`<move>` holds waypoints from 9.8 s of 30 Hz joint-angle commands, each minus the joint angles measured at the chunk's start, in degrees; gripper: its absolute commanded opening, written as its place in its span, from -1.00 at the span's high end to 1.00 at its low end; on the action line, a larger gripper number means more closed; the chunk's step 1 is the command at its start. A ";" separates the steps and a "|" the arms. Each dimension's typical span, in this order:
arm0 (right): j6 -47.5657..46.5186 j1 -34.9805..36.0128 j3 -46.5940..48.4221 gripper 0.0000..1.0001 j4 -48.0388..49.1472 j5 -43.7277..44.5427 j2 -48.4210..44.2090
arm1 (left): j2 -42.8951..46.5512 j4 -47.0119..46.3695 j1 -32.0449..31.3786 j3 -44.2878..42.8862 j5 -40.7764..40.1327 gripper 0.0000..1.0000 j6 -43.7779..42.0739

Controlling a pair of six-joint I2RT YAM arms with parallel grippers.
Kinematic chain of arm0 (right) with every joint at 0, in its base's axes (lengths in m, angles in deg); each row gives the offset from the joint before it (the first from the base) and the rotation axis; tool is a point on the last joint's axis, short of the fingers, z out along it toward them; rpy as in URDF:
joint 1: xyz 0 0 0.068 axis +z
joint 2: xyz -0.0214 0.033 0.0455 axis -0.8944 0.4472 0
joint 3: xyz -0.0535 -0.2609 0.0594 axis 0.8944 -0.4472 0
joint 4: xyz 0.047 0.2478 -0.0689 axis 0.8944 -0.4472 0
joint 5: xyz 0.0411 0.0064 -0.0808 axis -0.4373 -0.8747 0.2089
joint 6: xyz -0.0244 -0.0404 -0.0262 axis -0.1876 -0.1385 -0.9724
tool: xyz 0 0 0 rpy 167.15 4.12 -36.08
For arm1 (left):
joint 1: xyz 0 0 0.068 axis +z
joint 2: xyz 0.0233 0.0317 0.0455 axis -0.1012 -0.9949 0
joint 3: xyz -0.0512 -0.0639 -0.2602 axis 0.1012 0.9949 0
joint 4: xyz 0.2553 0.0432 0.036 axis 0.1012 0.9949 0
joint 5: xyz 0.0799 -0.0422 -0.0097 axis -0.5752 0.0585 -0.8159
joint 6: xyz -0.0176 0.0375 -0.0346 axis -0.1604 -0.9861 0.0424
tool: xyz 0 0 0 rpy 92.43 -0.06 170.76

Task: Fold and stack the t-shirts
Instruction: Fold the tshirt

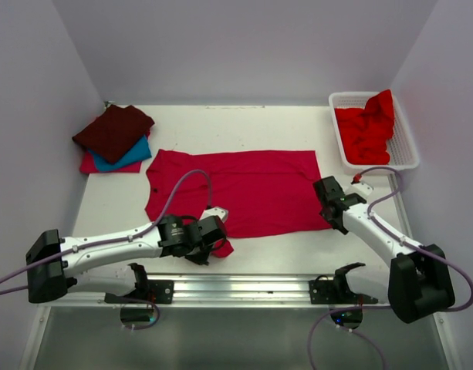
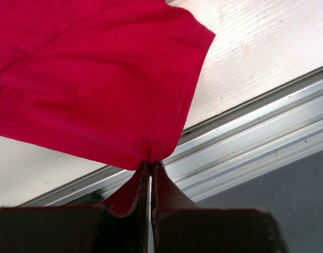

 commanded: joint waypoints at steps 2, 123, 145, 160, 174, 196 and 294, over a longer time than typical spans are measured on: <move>3.70 0.06 0.29 -0.14 4.46 2.24 3.28 | 2.09 -1.41 -0.22 0.86 0.33 1.00 1.13; -12.12 -2.13 17.42 1.00 13.17 -3.31 21.56 | -4.14 -9.31 30.02 -10.74 -27.53 1.00 -13.89; -17.21 -5.83 24.28 1.00 15.81 -1.37 29.48 | -10.30 -21.53 40.65 -9.68 -23.84 1.00 -23.48; -18.97 -6.00 30.43 1.00 16.16 -2.95 33.25 | -11.26 -23.12 44.70 -11.09 -22.79 1.00 -25.68; -19.41 -6.00 37.20 1.00 17.04 -4.97 41.34 | -15.57 -25.49 47.86 -12.67 -19.80 1.00 -26.38; -21.34 -6.00 41.68 0.67 19.50 -9.36 45.82 | -20.23 -27.60 50.50 -14.69 -17.42 1.00 -26.29; -32.77 13.07 8.64 -0.50 28.12 -33.01 9.53 | -21.20 -84.55 49.00 20.20 9.38 0.21 9.22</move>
